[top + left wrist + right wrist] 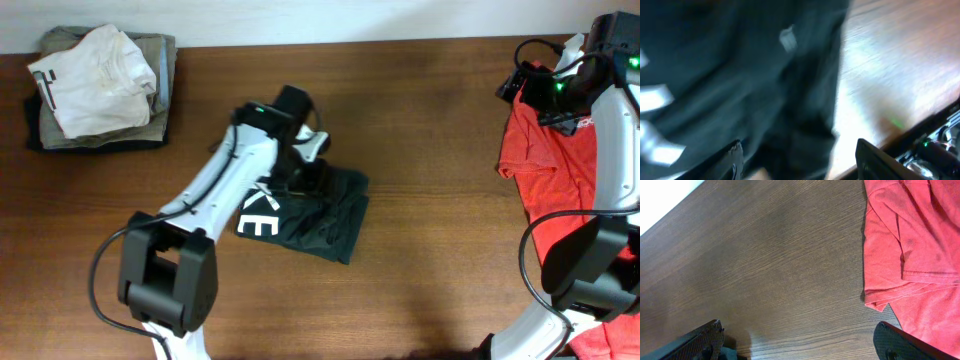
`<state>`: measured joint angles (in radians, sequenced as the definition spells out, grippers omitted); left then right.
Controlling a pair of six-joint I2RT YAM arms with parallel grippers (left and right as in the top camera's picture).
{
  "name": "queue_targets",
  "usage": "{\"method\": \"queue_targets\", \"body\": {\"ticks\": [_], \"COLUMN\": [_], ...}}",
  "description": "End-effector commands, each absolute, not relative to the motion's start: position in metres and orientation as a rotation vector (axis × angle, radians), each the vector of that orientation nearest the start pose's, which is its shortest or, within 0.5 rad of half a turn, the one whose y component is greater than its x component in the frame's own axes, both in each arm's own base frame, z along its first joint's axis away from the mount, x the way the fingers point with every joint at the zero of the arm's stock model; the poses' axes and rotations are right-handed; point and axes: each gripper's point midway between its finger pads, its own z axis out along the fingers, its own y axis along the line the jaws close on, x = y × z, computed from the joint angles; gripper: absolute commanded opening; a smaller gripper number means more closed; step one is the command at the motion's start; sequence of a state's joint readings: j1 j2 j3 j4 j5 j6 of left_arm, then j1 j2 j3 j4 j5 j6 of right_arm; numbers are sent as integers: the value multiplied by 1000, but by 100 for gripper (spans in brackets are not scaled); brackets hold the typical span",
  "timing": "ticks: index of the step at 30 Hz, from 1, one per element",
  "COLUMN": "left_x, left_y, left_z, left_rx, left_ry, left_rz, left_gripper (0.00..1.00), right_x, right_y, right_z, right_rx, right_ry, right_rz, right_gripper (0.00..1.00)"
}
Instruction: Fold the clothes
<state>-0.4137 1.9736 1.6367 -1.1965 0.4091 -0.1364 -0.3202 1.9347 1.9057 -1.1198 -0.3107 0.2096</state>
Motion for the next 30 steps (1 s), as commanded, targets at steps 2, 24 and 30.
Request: {"method": "queue_targets", "body": {"ticks": [2,24,30], "left_x": [294,260,258], "left_y": [-190,-221,-220], "left_z": [107,65,62], "left_rx": [560,770,774], "left_ry": [3242,3233,3239], "left_rz": [-646,-161,-156], "left_gripper": [87,61,44], "right_x": [452,452,452], "right_y": [-97,-97,-97], "right_z": [202,202,202], "right_rx": [612,612,612], "right_ry": [2594,2594,2594], "right_rz": [371,371,371], "right_gripper": [99,99,99]}}
